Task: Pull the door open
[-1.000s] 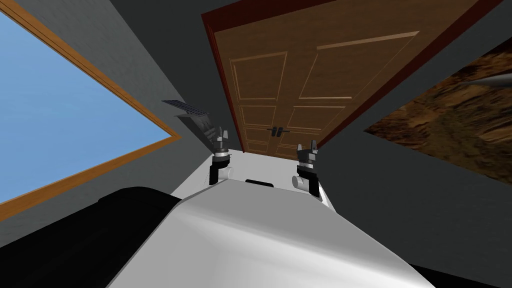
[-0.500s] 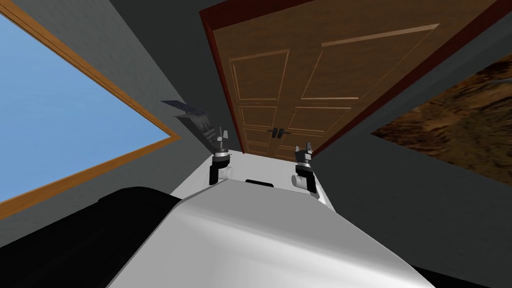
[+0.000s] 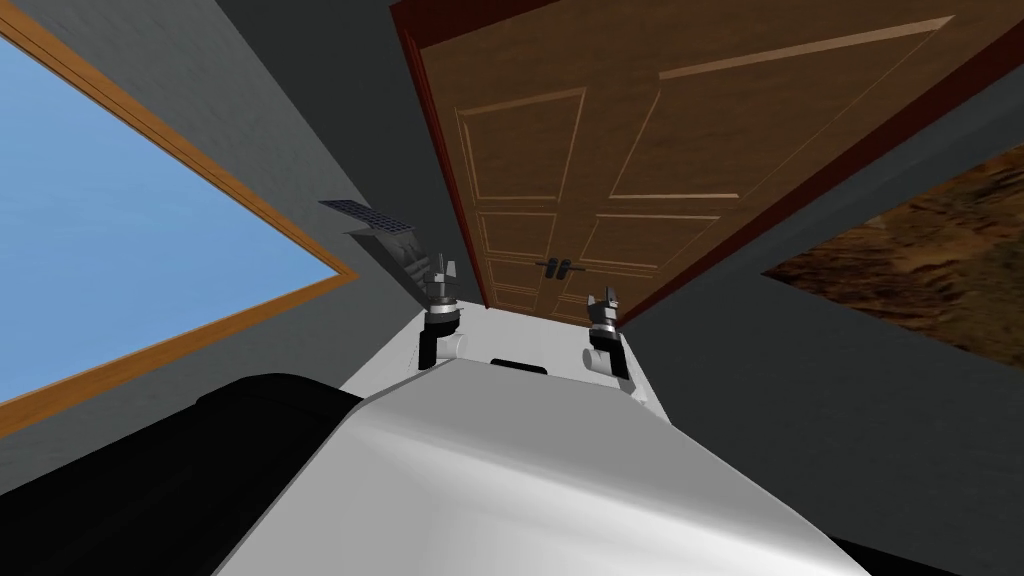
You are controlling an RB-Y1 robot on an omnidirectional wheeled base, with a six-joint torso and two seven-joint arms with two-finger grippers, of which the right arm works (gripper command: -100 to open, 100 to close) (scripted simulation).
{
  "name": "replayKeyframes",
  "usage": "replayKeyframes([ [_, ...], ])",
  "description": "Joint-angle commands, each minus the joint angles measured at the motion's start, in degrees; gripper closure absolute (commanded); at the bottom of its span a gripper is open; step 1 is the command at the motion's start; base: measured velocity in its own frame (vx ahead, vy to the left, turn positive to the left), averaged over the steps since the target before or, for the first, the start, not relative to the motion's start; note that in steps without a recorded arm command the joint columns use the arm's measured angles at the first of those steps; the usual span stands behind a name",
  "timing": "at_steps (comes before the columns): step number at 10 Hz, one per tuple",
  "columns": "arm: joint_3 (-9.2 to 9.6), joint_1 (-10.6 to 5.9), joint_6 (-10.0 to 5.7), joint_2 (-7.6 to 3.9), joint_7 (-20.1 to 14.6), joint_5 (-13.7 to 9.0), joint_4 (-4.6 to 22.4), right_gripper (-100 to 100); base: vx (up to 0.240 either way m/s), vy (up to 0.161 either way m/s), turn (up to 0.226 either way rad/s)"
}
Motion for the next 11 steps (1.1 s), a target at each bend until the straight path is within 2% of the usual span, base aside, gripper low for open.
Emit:
replayKeyframes([
  [1,-0.21,-0.76,0.06,-0.33,0.0,0.0,2.5,-100,0.100,-0.018,0.034],
  [11,-1.98,-6.21,2.32,-2.48,0.1,0.1,15.6,-100,0.097,-0.024,0.035],
])
